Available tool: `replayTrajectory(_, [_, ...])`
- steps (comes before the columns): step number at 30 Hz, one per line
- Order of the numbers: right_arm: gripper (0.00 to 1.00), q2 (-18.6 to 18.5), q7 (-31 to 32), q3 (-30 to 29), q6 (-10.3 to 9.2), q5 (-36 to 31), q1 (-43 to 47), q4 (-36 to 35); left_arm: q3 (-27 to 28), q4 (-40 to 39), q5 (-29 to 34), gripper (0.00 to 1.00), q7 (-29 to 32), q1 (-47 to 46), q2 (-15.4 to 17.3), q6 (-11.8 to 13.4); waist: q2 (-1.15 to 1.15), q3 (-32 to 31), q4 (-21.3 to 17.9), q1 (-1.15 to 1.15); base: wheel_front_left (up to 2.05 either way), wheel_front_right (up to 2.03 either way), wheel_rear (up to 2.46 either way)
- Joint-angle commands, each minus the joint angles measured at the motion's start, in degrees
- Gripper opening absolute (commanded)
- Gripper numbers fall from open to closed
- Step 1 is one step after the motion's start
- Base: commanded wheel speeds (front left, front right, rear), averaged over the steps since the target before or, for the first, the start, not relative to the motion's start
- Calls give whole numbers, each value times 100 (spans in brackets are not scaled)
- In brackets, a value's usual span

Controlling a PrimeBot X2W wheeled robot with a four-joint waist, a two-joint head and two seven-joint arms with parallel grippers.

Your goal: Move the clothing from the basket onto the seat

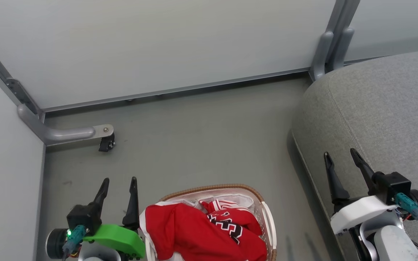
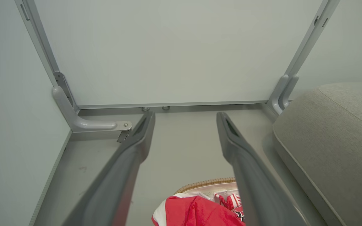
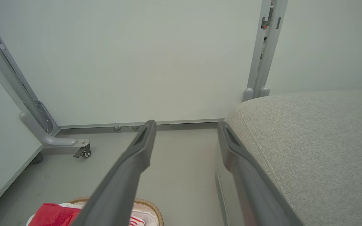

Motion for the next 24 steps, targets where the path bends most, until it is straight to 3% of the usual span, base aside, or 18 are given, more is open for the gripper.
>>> replayTrajectory(1, [100, -33, -55, 56, 1, -121, -120, -46, -104, 60, 120, 100, -51, -170, 10, -36, 0, 215, -103, 0, 0, 0, 0])
replayTrajectory(13, [100, -8, -142, 460, -1, -346, -669, -393, -743, 848, 390, 100, -142, -907, 17, -88, 0, 1307, -645, 0, 0, 0, 0])
replayTrajectory(24, [100, 108, -141, 674, -1, -276, -1123, -547, -1520, 1794, 179, 100, -135, -1881, 171, -90, 0, 2326, -1134, 0, 0, 0, 0])
